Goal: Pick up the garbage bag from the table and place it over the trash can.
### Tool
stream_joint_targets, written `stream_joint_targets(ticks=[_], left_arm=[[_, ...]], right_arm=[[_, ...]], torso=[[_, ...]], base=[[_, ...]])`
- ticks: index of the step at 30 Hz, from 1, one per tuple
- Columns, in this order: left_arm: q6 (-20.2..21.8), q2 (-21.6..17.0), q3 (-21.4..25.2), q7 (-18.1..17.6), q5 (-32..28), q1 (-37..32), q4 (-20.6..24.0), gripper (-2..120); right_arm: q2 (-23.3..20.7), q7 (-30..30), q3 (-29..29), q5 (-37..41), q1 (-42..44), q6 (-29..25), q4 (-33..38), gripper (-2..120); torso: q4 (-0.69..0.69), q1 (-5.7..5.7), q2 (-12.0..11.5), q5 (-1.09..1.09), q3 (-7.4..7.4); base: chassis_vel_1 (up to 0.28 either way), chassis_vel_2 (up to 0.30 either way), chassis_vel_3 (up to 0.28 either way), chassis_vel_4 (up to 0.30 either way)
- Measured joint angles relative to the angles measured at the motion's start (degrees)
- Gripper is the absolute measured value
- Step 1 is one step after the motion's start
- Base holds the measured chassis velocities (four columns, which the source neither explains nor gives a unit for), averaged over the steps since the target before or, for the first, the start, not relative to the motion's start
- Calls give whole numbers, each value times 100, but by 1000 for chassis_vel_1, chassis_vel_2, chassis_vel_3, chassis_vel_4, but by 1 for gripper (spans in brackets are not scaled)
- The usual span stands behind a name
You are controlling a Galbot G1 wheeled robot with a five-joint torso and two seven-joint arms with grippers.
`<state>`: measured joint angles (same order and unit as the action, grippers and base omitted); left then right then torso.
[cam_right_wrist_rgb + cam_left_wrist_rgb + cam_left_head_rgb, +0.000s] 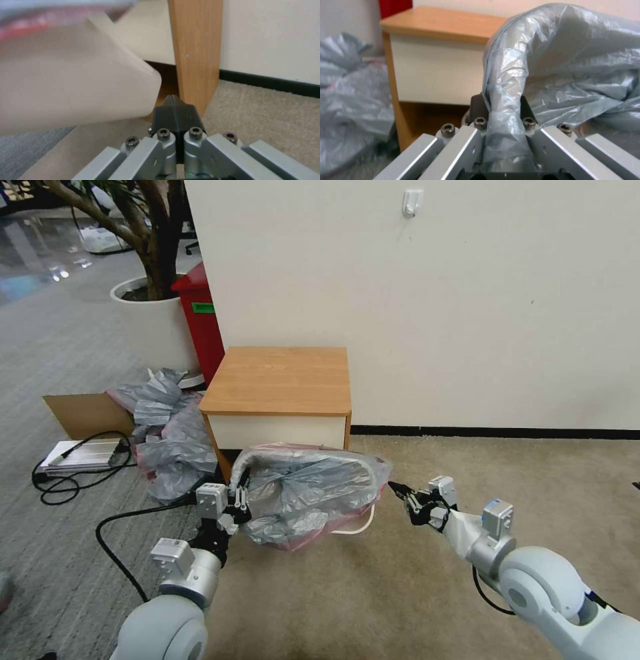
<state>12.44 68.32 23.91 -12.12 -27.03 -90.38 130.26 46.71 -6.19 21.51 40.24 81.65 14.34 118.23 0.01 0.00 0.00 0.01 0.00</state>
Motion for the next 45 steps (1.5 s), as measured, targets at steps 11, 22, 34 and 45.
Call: stream_joint_targets(ticks=[11,22,34,45], left_arm=[[111,299,116,-206,-260,122,-238,4],[-11,345,101,-221,-252,244,-396,3],[-95,355,20,-198,-80,339,-449,3],[-110,350,-36,-180,19,235,-396,3]], right_arm=[[1248,518,599,460,819,-373,1081,9],[1980,880,-534,807,1264,-298,1943,40],[1991,1270,-1142,619,1242,2,1714,63],[2083,1321,-1280,624,996,63,1505,62]], torso=[[-1,0,0,-2,0],[0,1,0,-2,0],[-1,0,0,-1,0],[0,1,0,0,0]], base=[[0,0,0,0],[0,0,0,0],[0,0,0,0],[0,0,0,0]])
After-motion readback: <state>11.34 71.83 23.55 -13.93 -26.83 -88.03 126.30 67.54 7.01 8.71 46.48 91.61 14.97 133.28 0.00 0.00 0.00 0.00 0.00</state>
